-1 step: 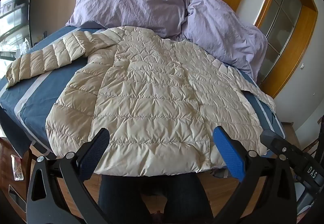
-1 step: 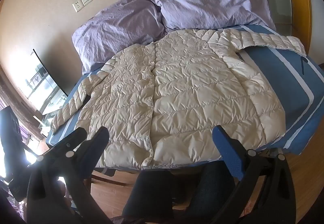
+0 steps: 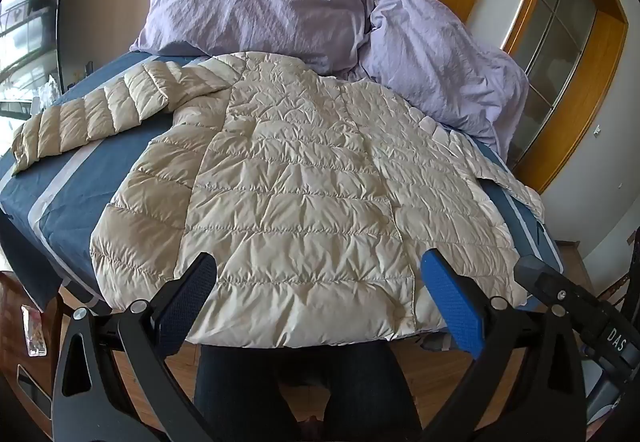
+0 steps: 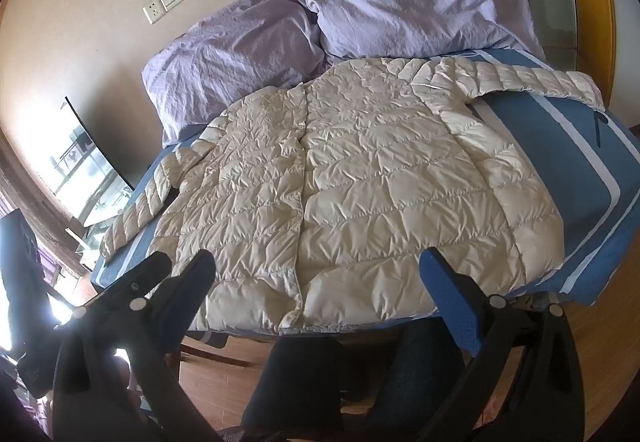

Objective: Fold large clothes

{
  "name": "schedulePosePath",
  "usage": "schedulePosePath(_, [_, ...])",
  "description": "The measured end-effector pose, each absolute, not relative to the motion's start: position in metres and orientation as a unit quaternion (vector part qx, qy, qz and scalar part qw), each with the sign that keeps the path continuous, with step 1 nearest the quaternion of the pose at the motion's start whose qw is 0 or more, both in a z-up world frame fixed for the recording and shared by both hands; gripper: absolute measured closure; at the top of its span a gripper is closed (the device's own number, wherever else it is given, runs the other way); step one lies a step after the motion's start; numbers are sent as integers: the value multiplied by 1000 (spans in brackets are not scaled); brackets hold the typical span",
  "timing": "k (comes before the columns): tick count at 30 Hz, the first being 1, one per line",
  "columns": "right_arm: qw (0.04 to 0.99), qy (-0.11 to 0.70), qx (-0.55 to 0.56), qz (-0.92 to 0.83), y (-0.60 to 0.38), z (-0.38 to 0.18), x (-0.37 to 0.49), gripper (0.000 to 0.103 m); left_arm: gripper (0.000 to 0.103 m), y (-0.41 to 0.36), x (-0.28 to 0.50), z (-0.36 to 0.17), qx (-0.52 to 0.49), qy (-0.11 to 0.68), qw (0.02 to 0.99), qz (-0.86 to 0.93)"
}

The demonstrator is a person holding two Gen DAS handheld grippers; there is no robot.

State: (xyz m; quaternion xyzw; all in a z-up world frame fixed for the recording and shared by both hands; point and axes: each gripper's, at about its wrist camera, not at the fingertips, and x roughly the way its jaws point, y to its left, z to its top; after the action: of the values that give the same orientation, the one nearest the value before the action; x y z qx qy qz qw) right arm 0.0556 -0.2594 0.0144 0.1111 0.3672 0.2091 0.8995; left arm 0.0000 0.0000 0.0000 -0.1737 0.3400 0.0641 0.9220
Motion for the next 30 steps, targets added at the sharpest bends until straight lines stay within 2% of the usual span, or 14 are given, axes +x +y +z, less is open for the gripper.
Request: schedulePosePath(30, [899,368,114,210,-261,13,56,2,1,0,0,0,-173,341,922,65])
